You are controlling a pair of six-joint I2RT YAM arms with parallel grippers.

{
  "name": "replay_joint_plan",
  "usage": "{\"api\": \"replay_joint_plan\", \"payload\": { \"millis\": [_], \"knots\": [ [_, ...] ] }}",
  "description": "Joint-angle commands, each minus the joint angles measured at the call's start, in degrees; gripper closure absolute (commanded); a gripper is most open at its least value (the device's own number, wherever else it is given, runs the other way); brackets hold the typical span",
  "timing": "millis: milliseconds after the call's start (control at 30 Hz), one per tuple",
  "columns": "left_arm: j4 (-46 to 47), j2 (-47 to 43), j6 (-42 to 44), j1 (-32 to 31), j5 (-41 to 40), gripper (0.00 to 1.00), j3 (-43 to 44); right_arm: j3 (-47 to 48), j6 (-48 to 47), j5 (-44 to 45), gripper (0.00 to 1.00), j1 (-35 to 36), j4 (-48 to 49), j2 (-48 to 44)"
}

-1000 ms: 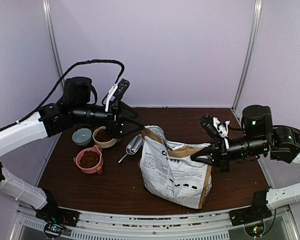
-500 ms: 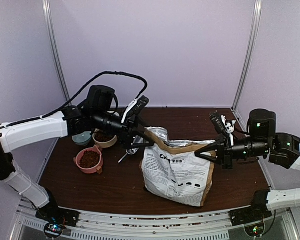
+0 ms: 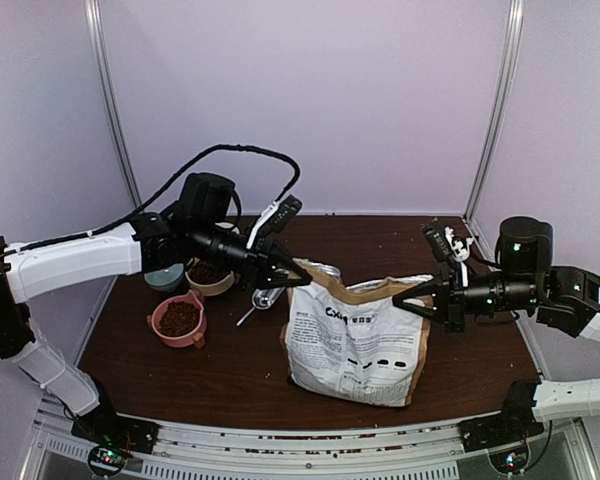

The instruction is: Serve the pet food

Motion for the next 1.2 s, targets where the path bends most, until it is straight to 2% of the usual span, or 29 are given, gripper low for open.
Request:
{"api": "replay_joint_plan", "payload": {
  "millis": [0, 133, 367, 633, 767, 833, 900, 967, 1067, 1167],
  "knots": [
    [3.5, -3.4, -1.2, -0.7, -0.3, 1.0, -1.0, 1.9, 0.9, 5.9, 1.0, -1.7, 11.8, -2.6],
    [7.1, -9.6, -3.7, 0.0, -2.5, 1.0, -3.7, 3.4, 0.7, 9.1, 1.0, -2.4, 9.9, -3.3],
    [19.0, -20.4, -11.9, 1.9, -4.3, 1.0, -12.7, 3.3, 1.8, 13.9, 1.0, -3.9, 9.1, -1.2],
    [21.3, -23.6, -12.9, 7.1, -4.5, 1.0, -18.4, 1.3, 2.7, 8.8, 1.0, -4.7, 16.4, 3.7],
    [27.0, -23.5, -16.3, 10.9, -3.7, 1.0, -21.0, 1.5, 2.8, 1.5, 0.99, -5.2, 17.7, 6.1],
    [26.6, -22.4, -16.4, 10.9, -2.3, 1.0, -20.0, 2.2, 3.1, -4.5, 0.82, -5.3, 17.5, 6.3],
    [26.1, -21.3, -16.5, 10.9, -0.3, 1.0, -18.9, 2.4, 2.9, -6.7, 0.59, -5.2, 16.7, 5.5],
    [25.5, -20.8, -16.3, 10.9, 0.3, 1.0, -18.2, 2.2, 2.0, -6.9, 0.47, -5.5, 15.1, 4.3],
    [25.1, -20.7, -15.9, 10.9, 0.3, 1.0, -18.0, 1.5, 1.3, -7.0, 0.36, -6.8, 13.6, 3.1],
    [24.5, -20.7, -15.6, 10.9, 0.2, 1.0, -17.9, 0.9, 2.0, -8.5, 0.34, -7.9, 14.6, 3.5]
  ]
}}
